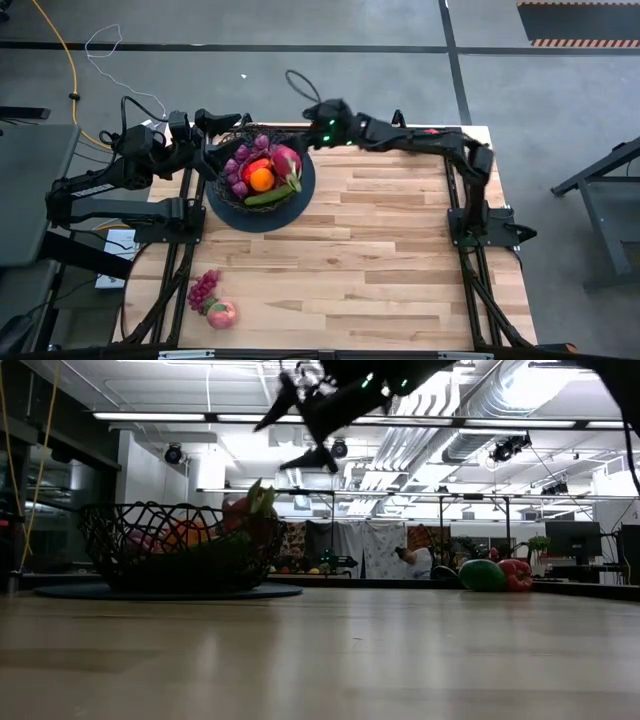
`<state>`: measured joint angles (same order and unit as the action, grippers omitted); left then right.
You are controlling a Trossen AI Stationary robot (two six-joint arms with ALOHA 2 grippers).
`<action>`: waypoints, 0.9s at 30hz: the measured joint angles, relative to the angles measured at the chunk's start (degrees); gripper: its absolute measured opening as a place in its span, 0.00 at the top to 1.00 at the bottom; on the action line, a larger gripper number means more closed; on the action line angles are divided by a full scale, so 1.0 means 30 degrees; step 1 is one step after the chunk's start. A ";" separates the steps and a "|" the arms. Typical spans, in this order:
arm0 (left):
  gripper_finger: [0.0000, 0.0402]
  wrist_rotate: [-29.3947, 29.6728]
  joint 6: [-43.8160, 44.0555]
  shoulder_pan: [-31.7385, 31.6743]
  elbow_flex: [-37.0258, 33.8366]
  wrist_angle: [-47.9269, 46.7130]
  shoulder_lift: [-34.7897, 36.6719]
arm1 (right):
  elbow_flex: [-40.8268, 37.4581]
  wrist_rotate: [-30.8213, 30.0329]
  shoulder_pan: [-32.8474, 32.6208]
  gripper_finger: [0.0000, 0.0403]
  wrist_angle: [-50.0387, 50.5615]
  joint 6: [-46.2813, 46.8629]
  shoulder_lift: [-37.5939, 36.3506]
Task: Build produce basket
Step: Put the pink peach into the black wire basket
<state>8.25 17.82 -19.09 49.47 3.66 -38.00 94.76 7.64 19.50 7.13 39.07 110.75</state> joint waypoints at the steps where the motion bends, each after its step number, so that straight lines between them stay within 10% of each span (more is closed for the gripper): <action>1: 0.03 0.0000 0.0000 0.0000 0.0000 0.0000 0.0000 | 0.0000 0.0457 0.0117 0.06 0.0785 -0.0899 -0.0525; 13: 0.03 -0.0051 0.0007 0.0000 0.0000 -0.1065 0.0000 | -0.1202 -0.1974 -0.0742 0.06 1.0406 -0.9208 -0.6298; 27: 0.03 -0.0050 -0.0495 0.0007 0.0000 -0.1294 0.0007 | -1.5043 -0.0415 -0.1680 0.06 -0.5672 -0.3664 -1.6025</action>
<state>8.10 16.34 -19.07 49.47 -0.22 -37.98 49.63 6.39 14.46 -9.89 28.08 62.67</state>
